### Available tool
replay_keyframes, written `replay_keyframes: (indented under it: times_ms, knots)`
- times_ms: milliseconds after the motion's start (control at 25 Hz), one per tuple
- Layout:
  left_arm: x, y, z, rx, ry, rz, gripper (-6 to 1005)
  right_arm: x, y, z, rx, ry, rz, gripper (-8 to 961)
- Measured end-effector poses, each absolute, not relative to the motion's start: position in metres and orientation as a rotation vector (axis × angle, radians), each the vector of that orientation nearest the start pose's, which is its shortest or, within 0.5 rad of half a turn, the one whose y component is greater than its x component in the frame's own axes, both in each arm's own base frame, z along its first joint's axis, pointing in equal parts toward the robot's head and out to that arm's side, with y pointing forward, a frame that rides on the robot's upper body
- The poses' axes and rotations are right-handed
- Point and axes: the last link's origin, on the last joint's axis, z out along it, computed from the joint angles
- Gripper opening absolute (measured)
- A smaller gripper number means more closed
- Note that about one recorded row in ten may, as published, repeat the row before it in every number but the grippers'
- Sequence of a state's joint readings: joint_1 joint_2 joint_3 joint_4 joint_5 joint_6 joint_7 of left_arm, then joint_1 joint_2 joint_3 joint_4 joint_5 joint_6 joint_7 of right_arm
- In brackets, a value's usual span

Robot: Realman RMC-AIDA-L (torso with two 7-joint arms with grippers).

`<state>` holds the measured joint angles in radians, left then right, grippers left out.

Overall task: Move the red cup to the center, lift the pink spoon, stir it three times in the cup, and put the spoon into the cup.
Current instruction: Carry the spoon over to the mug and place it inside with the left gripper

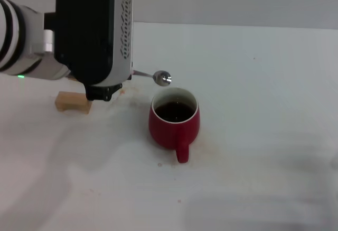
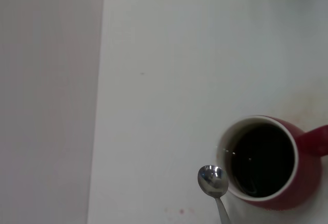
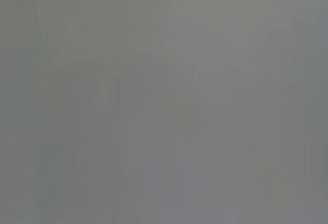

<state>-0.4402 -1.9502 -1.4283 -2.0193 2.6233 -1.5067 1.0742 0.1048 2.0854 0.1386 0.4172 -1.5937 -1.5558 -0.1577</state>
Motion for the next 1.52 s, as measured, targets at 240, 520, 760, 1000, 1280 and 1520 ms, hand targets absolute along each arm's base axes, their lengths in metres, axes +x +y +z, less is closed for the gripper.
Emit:
replay_keyframes:
  times_ms: [240,520,760,1000,1280,1520]
  knots:
    - [-0.097,0.301,0.034,-2.56,0.549,0.617,144,0.338,0.191,-0.04,-1.413,0.542,0.665,-1]
    - [-0.1,0.301,0.031,-2.558,0.553,0.636,144,0.338,0.191,-0.041,-1.415,0.543,0.669,-1]
    - [-0.104,0.304,0.025,-2.574,0.557,0.649,144,0.338,0.192,-0.042,-1.419,0.545,0.668,-1]
    - [-0.109,0.307,0.015,-2.601,0.554,0.667,144,0.338,0.192,-0.042,-1.422,0.543,0.667,0]
    - [-0.112,0.313,-0.002,-2.638,0.558,0.673,144,0.338,0.191,-0.042,-1.426,0.54,0.667,0]
    - [-0.106,0.319,-0.013,-2.638,0.584,0.676,144,0.338,0.188,-0.043,-1.438,0.544,0.671,0]
